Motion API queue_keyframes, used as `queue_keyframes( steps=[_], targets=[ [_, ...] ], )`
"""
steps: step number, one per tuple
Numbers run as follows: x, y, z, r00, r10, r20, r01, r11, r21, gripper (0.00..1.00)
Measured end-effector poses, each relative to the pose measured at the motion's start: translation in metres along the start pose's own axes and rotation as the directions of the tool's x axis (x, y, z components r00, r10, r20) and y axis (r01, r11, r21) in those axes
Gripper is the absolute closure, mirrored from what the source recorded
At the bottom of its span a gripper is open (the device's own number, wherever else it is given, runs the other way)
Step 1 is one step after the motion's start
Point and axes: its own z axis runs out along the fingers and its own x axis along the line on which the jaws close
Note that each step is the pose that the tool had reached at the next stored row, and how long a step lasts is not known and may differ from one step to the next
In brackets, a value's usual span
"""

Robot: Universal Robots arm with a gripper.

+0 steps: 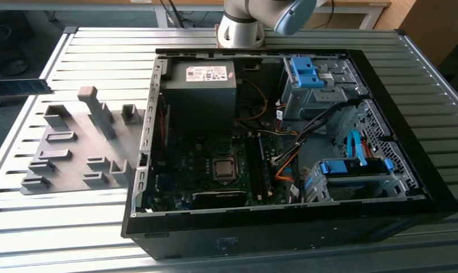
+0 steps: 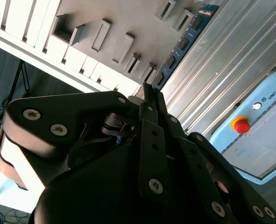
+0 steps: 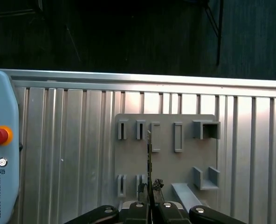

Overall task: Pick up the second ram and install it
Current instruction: 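Pick up the second ram and move it above second insertion slot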

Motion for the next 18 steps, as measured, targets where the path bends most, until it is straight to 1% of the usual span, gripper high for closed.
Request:
queue_keyframes(
  steps=[9,18],
  targets=[
    [0.0,-0.0009,-0.0009,1.0,0.0,0.0,0.0,1.0,0.0,0.86],
    [0.0001,-0.007,-0.0009,1.0,0.0,0.0,0.0,1.0,0.0,0.86]
  ],
)
